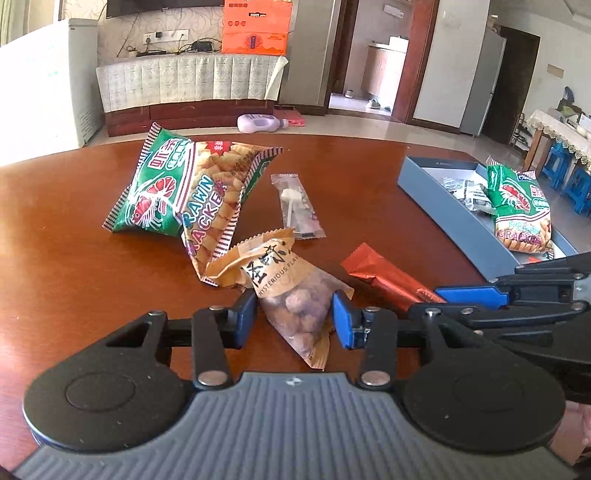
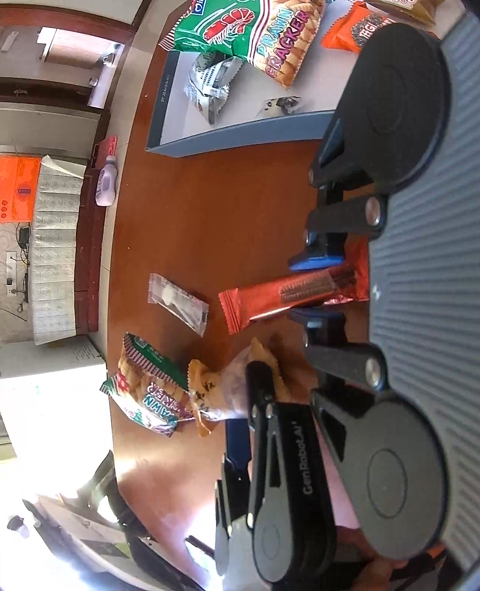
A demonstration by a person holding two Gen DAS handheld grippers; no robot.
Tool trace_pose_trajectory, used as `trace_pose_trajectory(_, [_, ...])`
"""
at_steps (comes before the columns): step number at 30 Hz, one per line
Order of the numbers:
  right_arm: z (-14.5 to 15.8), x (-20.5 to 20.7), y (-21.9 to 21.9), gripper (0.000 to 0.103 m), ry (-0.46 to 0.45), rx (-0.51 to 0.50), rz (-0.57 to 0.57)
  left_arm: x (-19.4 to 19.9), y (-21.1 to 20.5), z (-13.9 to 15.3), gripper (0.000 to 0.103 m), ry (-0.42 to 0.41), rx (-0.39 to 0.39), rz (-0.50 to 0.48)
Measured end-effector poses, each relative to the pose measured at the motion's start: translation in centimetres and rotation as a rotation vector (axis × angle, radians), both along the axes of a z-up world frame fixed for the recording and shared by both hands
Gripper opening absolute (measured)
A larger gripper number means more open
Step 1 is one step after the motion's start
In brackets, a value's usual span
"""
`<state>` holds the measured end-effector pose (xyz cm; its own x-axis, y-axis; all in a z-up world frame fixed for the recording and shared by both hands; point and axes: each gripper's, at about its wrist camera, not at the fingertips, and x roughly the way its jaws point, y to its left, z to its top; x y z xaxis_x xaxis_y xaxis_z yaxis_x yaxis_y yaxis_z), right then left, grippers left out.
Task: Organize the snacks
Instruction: 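Grasp the brown nut bag with the left tool while the right tool lifts the red bar, then carry the nut bag in the left tool while the right tool carries the red bar over the box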
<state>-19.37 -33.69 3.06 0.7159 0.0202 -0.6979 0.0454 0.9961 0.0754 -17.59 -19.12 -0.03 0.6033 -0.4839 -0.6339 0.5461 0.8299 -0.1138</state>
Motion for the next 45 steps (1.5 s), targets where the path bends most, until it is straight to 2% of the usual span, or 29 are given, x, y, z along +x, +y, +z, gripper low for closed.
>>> trace_pose_trajectory(6, [0.5,-0.3,-0.3,0.026,-0.024,0.048,-0.012,0.0,0.5,0.7,0.049,-0.012,-0.024,0.014])
trace_pose_trajectory(21, [2.7,-1.8,-0.7,0.026,-0.102,0.076,-0.005,-0.5,-0.9,1.9,0.049,-0.041,-0.006,0.002])
trace_pose_trajectory(45, [5.1,-4.7,-3.7,0.025,-0.204,0.093,-0.043,-2.4,-5.9,3.8,0.05,-0.095,-0.007,-0.054])
